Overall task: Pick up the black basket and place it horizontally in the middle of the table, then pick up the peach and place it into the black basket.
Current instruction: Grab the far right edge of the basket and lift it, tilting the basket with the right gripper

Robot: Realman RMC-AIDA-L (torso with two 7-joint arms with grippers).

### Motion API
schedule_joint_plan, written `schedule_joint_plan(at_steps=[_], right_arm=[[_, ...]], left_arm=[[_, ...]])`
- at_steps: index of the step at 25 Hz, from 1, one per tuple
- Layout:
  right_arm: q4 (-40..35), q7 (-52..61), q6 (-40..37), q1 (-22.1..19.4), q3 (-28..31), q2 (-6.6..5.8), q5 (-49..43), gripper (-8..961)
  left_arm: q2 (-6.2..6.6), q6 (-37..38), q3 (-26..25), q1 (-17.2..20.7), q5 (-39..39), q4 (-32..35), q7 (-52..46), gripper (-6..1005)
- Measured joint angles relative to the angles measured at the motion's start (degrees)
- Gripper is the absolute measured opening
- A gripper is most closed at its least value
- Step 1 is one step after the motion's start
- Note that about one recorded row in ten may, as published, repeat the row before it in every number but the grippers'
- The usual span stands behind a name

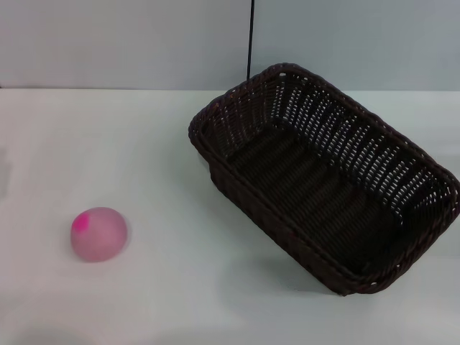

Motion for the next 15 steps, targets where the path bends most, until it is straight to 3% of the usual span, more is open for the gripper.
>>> schedule_joint_plan(at_steps=[9,12,15], right_arm=[[-2.7,2.2,-0.6,0.1,-4.1,-0.35,-0.5,496],[-7.4,8.1,-1.8,-0.7,-8.2,-0.42,-2.4,496],[-15.3,19.8,-4.4,-1.4,-11.2,-1.4,-9.3,496]], left_arm=[[0.08,-0.1,2.0,0.0,0.0,0.5,0.0,770],[0.1,-0.1,2.0,0.0,0.0,0.4,0.0,770],[0.1,-0.3,2.0,0.0,0.0,0.4,-0.1,770]])
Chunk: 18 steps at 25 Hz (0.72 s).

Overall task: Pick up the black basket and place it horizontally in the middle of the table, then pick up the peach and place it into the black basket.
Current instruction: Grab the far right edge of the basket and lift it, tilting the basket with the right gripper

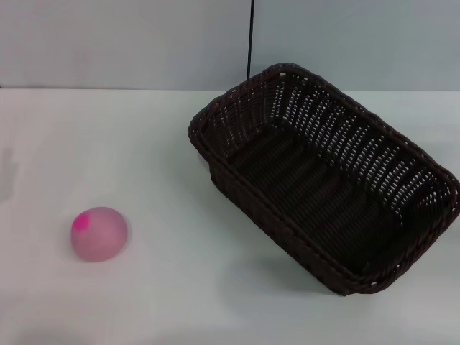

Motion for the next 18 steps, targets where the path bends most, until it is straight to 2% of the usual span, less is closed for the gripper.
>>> schedule_joint_plan(at_steps=[1,2,3,7,10,13,16,18], right_arm=[[-4.0,6.0,-1.8,0.0,-0.4,-0.62,-3.8,496],[-10.7,16.1,-5.2,0.4,-0.4,-1.78,-10.5,496],[-10.7,16.1,-5.2,0.4,-0.4,-1.78,-10.5,495],[-25.1,32.6,-13.0,3.0,0.2,-3.67,-24.2,495],[-32.1,40.5,-18.7,6.2,0.6,-5.02,-32.7,495],[-34.7,46.8,-22.5,9.9,0.7,-6.26,-39.3,496],[-35.2,50.0,-24.2,13.5,-0.1,-7.27,-45.8,620],[-35.3,50.9,-25.1,15.4,-1.2,-7.67,-49.7,653]], left_arm=[[0.0,-0.1,0.0,0.0,0.0,0.0,0.0,770],[0.0,-0.2,0.0,0.0,0.0,-0.1,0.0,770],[0.0,-0.3,0.1,0.0,0.0,-0.1,0.0,770],[0.0,-0.5,0.1,0.0,0.0,-0.1,0.0,770],[0.0,-1.6,0.1,0.1,0.0,-0.4,0.0,770],[-0.08,-2.6,0.1,0.1,0.0,-0.5,0.0,769],[-0.12,-2.8,0.1,0.1,0.0,-0.6,0.0,769],[-0.18,-2.9,0.2,0.0,0.0,-0.6,0.0,769]])
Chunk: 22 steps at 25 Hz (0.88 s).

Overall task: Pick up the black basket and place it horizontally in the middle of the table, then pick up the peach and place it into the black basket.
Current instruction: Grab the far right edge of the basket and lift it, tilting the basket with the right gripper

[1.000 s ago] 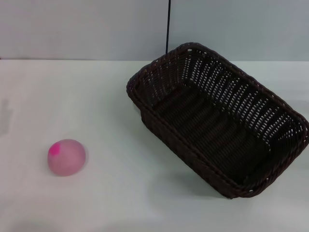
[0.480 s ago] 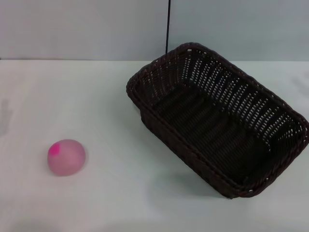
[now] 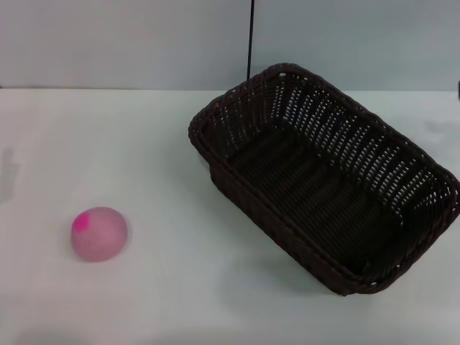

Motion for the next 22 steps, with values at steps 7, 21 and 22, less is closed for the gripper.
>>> schedule_joint_plan(at_steps=[7,21,22], right_arm=[[-0.4,3.8,-1.6,5.0,-4.9,-1.04,-9.9,771],[1.0,8.2,-1.6,8.5,-13.7,-1.02,-16.9,796],[1.2,8.4,-1.3,8.5,-14.6,-0.66,-17.6,795]], left_arm=[[-0.05,-1.3,0.4,-0.4,0.0,0.0,-1.1,769],[-0.11,-2.7,0.5,-0.6,0.0,-0.7,-1.5,769],[-0.11,-2.8,0.5,-0.6,0.0,-0.7,-1.5,769]])
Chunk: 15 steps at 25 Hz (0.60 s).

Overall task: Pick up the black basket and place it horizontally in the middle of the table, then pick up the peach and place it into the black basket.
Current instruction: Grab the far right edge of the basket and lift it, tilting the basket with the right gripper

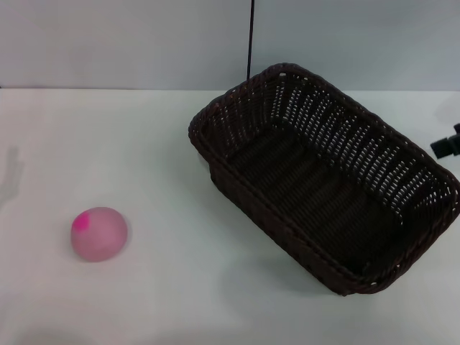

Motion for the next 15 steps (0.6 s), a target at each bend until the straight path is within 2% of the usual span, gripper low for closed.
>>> schedule_joint_plan(at_steps=[4,15], right_arm=[[0.7,-0.1,0.5,-0.1,-0.6,0.41,-0.7,792],[9.0,-1.1,5.9,0.2,-5.6,1.65,-1.7,786]], left_arm=[[0.01,-0.2,0.0,-0.2,0.0,-0.1,0.0,769],[0.03,-1.5,0.0,-1.3,0.0,-0.5,0.0,769]])
